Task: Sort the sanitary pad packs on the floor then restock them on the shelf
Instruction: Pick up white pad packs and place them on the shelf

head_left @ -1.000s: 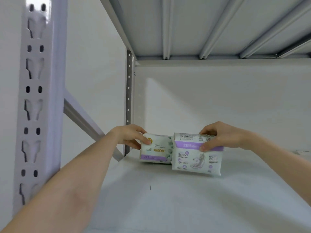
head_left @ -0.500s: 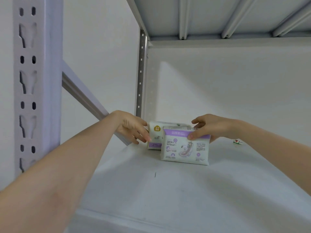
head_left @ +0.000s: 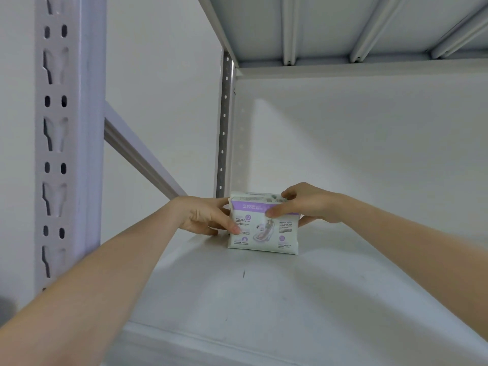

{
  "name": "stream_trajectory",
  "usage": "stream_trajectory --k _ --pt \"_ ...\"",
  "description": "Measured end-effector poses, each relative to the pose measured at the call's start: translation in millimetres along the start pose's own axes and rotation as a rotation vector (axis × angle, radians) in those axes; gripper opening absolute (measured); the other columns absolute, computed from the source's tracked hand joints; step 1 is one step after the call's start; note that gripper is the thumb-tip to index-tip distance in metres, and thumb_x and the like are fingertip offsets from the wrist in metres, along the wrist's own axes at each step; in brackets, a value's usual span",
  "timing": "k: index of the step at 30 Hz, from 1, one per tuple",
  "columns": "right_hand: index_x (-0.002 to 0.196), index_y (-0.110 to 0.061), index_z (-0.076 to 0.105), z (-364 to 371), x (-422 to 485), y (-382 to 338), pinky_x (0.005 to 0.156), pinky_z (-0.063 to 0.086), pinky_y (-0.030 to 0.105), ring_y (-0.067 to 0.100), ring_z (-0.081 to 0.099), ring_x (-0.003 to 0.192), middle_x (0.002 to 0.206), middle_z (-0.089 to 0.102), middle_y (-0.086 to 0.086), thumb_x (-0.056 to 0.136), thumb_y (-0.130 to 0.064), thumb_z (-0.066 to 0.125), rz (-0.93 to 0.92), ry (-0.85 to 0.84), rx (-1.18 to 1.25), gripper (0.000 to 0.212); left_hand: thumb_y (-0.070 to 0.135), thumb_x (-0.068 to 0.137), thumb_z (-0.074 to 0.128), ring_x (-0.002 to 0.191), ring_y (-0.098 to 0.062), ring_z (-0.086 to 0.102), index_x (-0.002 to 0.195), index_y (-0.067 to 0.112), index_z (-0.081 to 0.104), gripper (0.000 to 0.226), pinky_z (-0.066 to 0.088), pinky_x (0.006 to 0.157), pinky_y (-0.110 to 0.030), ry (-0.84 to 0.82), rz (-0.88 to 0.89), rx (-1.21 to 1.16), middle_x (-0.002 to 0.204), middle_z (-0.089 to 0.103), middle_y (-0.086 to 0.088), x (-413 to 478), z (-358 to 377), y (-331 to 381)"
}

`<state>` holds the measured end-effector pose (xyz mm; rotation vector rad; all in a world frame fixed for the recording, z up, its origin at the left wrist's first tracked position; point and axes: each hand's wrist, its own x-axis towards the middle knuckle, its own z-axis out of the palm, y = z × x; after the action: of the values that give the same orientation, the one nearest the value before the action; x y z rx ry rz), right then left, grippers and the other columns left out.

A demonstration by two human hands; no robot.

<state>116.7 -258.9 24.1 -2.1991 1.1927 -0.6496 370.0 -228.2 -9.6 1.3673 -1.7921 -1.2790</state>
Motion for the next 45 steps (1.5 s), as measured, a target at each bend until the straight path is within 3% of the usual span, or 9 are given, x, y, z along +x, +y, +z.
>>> stream_trajectory --k 15,21,25,31,33,34,36,41,45 --pt "0.107 -0.008 0.060 20 -2 -5 0.080 0.060 0.037 0.016 0.069 0.093 0.105 0.069 0.003 0.062 -0.046 0.086 0.002 0.148 0.033 0.064 -0.007 0.068 0.075 0.122 -0.020 0.058 0.130 0.026 0.053 0.074 0.031 0.115 -0.042 0.030 0.057 -0.154 0.127 0.066 0.000 -9 -1 -7" --pt "0.106 -0.014 0.057 25 -5 -2 0.081 0.059 0.041 0.017 0.064 0.097 0.106 0.065 0.000 0.065 -0.052 0.082 -0.008 0.192 -0.012 0.060 -0.009 0.077 0.071 0.124 -0.015 0.055 0.135 0.034 0.048 0.076 0.023 0.118 -0.040 0.079 0.046 -0.116 0.128 0.065 0.005 -20 3 -7" --pt "0.124 -0.012 0.051 31 -17 -8 0.069 0.046 0.028 0.019 0.056 0.101 0.118 0.059 0.002 0.068 -0.057 0.077 -0.001 0.241 -0.105 0.076 -0.001 0.081 0.072 0.122 -0.013 0.056 0.130 0.038 0.052 0.066 0.025 0.117 -0.038 0.214 0.023 -0.088 0.126 0.066 0.006 -35 19 -2" --pt "0.145 -0.005 0.024 43 -49 -16 0.087 0.040 0.032 0.027 0.047 0.119 0.137 0.047 0.011 0.081 -0.048 0.071 0.032 0.324 -0.191 0.090 0.032 0.086 0.071 0.109 -0.016 0.052 0.141 0.016 0.043 0.064 0.040 0.085 -0.023 0.544 -0.012 0.247 0.125 0.052 0.002 -60 47 -5" --pt "0.148 -0.007 0.020 47 -67 -19 0.099 0.040 0.038 0.030 0.042 0.130 0.144 0.042 0.012 0.084 -0.047 0.067 0.038 0.368 -0.253 0.088 0.040 0.089 0.066 0.105 -0.019 0.050 0.125 0.020 0.052 0.043 0.039 0.077 -0.024 0.622 0.003 0.408 0.117 0.050 0.000 -70 56 -6" --pt "0.149 -0.009 0.019 50 -77 -21 0.104 0.038 0.043 0.030 0.040 0.132 0.146 0.040 0.011 0.086 -0.049 0.064 0.044 0.387 -0.299 0.088 0.042 0.089 0.063 0.100 -0.019 0.048 0.105 0.027 0.054 0.024 0.038 0.072 -0.024 0.660 0.006 0.470 0.109 0.050 0.001 -77 61 -6" --pt "0.150 -0.013 0.019 58 -98 -25 0.104 0.037 0.048 0.031 0.041 0.132 0.148 0.038 0.009 0.088 -0.053 0.058 0.061 0.425 -0.413 0.084 0.044 0.090 0.058 0.092 -0.020 0.043 0.089 0.028 0.049 0.019 0.034 0.063 -0.024 0.702 0.023 0.563 0.095 0.048 0.005 -94 72 -8" --pt "0.145 -0.018 0.029 89 -156 -37 0.095 0.036 0.047 0.029 0.044 0.127 0.143 0.045 0.005 0.092 -0.052 0.047 0.018 0.566 -0.620 0.065 0.045 0.095 0.049 0.116 -0.031 0.053 0.130 0.012 0.051 0.048 0.042 0.090 -0.036 0.796 0.152 0.787 0.128 0.057 -0.009 -140 103 -18" --pt "0.139 -0.017 0.037 114 -201 -43 0.096 0.033 0.044 0.027 0.044 0.126 0.138 0.050 0.004 0.095 -0.051 0.041 -0.029 0.655 -0.721 0.056 0.041 0.096 0.044 0.124 -0.033 0.048 0.135 0.014 0.047 0.047 0.033 0.107 -0.048 0.845 0.217 0.993 0.138 0.051 -0.010 -177 134 -27"
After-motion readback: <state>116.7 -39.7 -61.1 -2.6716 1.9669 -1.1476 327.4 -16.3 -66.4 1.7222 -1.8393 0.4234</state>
